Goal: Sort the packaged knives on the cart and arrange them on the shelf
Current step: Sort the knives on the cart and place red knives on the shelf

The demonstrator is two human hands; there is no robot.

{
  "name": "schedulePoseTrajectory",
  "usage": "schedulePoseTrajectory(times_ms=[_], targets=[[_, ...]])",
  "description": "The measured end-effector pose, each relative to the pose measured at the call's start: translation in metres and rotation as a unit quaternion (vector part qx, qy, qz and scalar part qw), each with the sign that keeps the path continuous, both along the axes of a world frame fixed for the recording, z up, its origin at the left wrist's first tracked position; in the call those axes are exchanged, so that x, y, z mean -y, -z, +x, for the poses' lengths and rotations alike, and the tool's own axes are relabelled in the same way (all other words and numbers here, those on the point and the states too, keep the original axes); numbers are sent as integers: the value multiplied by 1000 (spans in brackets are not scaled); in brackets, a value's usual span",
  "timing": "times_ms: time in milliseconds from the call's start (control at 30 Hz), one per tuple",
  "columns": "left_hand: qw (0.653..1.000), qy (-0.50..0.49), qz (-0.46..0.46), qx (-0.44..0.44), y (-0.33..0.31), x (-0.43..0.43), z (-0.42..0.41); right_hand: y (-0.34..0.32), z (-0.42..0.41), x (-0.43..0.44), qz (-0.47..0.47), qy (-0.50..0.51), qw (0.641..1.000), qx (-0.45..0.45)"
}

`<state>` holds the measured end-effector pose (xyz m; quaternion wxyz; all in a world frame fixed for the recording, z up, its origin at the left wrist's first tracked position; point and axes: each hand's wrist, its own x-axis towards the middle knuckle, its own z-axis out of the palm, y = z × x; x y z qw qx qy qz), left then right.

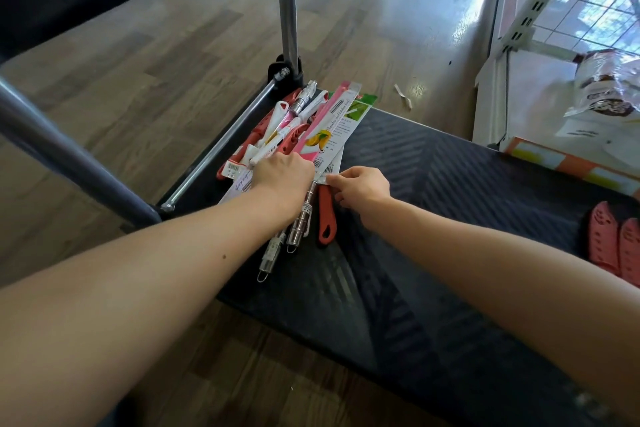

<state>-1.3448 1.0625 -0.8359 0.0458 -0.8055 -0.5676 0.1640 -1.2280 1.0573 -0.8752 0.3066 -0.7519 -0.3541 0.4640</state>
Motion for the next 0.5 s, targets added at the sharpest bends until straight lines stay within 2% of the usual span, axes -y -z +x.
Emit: schedulePoseTrajectory(times_ms=[167,400,500], targets=[[999,-24,-15,30,6,-5,-4,-1,5,2,9,15,1000,-8],[979,-91,-60,174,7,-7,-17,-10,10,6,-23,11,996,-83],[976,-92,-58,187,8,-6,-19,-10,3,9,-43,-17,998,-32]])
